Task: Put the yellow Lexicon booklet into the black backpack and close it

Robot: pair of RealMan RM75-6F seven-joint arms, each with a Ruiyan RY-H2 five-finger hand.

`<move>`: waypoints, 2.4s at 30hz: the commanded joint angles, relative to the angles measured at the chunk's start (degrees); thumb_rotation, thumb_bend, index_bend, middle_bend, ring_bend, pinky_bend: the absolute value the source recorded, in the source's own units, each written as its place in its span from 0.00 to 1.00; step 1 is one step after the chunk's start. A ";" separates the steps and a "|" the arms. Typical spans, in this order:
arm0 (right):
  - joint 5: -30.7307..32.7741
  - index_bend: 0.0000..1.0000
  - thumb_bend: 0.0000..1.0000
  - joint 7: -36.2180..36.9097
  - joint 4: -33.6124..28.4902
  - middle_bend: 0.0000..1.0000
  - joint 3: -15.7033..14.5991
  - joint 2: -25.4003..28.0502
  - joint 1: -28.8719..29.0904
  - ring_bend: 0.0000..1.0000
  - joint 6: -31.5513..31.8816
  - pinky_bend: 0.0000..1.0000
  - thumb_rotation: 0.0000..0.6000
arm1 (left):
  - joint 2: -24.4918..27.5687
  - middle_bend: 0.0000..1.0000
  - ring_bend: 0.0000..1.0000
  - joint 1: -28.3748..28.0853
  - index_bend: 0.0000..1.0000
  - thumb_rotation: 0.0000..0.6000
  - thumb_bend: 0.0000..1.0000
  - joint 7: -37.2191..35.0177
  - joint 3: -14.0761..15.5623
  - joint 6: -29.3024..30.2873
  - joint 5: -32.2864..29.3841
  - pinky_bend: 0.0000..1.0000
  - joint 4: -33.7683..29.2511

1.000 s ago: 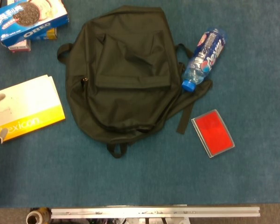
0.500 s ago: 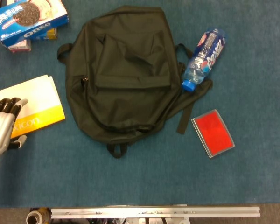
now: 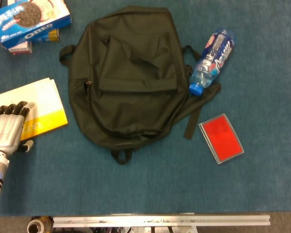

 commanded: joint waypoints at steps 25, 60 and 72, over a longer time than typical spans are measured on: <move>0.55 0.30 0.25 2.33 1.13 0.43 -0.87 0.76 -1.23 0.30 0.74 0.38 1.00 | -2.68 0.13 0.14 -3.49 0.09 1.00 0.21 1.85 0.03 -1.81 -6.47 0.14 2.54; 1.63 0.30 0.25 3.79 1.65 0.43 -1.35 1.32 -3.03 0.30 1.63 0.38 1.00 | -5.32 0.27 0.19 -5.23 0.22 1.00 0.43 -3.76 -2.62 -1.63 -9.99 0.14 7.63; 2.24 0.30 0.25 3.79 1.69 0.43 -1.25 1.16 -3.08 0.30 1.12 0.40 1.00 | -7.78 0.34 0.26 -4.11 0.34 1.00 0.44 -3.45 -3.04 5.19 -5.73 0.24 12.81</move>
